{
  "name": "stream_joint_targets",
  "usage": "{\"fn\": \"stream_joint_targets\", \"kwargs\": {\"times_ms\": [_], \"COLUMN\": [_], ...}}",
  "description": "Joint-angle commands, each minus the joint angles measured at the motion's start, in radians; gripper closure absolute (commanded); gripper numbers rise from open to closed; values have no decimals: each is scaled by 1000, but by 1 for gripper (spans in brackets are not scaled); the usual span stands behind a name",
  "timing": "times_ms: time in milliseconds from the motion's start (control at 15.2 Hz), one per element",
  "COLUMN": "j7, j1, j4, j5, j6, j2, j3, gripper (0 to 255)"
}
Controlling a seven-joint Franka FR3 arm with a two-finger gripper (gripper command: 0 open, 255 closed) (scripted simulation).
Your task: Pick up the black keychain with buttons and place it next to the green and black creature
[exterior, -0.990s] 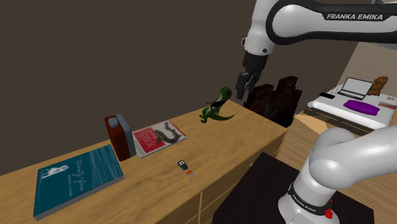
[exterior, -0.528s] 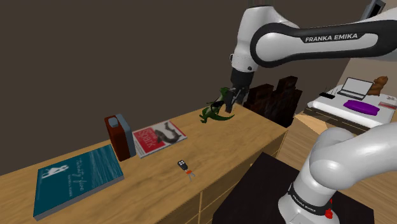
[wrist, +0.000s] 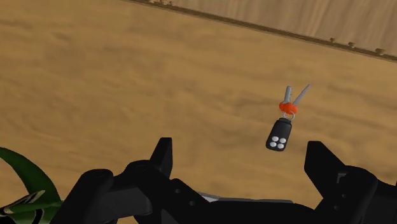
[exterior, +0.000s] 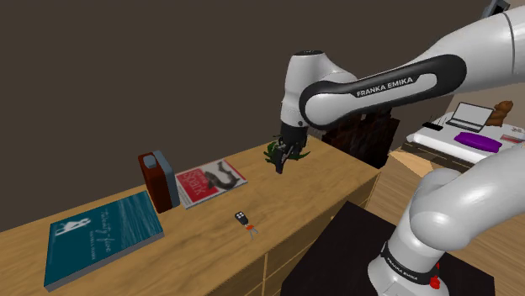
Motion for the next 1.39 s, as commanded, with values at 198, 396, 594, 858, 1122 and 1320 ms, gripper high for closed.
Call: {"fn": "stream_joint_targets", "kwargs": {"times_ms": [198,396,594,858,1122,1320], "j7": [80,141,216,347,475,503], "j1": [-3,-13,-26,-32,0,11], "j4": [-13,2,30,90,166,170], "j5": [-12,-43,-101,-227,-362,-401], "j6": [175,271,357,451,510,543], "j2": [165,280,405,582,744,785], "j3": [68,109,145,172,151,131], "gripper": [0,0,0,0,0,0]}}
